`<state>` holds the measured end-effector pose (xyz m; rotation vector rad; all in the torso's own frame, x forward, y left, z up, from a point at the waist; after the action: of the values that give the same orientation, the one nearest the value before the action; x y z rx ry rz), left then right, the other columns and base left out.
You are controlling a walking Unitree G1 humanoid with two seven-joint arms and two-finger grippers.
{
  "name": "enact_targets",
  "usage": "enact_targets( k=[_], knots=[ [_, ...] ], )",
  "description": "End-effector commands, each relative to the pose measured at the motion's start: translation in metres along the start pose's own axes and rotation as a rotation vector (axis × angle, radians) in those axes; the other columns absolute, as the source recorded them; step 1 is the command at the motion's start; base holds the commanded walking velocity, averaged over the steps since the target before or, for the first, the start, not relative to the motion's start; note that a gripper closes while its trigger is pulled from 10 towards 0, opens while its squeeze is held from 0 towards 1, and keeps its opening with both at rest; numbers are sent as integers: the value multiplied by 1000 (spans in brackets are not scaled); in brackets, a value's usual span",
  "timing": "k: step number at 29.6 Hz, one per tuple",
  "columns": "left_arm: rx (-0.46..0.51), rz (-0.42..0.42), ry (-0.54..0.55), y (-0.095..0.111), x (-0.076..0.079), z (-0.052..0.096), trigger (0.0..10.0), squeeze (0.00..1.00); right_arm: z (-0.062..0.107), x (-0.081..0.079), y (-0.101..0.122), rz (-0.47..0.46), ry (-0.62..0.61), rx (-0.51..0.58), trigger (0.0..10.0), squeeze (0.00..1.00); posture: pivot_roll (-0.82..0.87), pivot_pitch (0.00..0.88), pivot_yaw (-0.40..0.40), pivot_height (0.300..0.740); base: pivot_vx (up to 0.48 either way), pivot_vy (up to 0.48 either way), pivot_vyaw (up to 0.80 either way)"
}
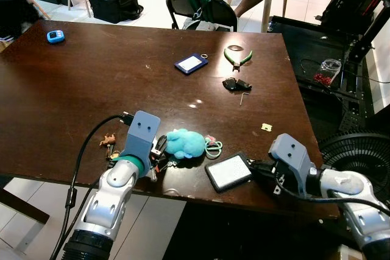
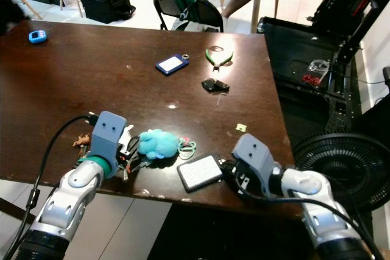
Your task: Hang keys on a hook
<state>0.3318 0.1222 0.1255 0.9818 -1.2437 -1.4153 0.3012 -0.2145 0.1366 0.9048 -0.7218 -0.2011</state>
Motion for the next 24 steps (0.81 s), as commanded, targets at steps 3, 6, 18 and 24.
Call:
enact_targets(
  k=[3, 6, 18, 24],
  knots=[
    [-19, 3, 6, -5, -3, 0, 10000, 0, -3, 12, 27, -64, -112, 149, 706, 0, -113, 103, 113, 740, 0, 0, 0],
    [-18, 4, 5, -4, -3, 0, 10000, 0, -7, 28, 63, -154, -287, 333, 10000, 0, -110, 107, 116, 740, 0, 0, 0],
    [-17, 4, 9, -4, -4, 1, 10000, 0, -12, 35, 109, -266, -453, 545, 10000, 0, -99, 110, 117, 740, 0, 0, 0],
    [-16, 1, 10, -4, -4, 2, 10000, 0, -26, 9, 84, -99, -324, 353, 10000, 0, -98, 111, 116, 740, 0, 0, 0]
  ],
)
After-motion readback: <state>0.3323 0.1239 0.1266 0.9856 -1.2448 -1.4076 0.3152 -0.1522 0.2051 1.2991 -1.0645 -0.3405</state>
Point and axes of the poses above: a point about 5 cm out from each wrist's last joint towards the gripper, its own z axis pointing back from the gripper into the wrist, its own y axis along the axis of the wrist's last joint, x = y × z, the point moved 1 cm from there along -z, pointing out of the wrist towards the gripper, and after that the axes turned 12 degrees about z, right-handed, at the moved point
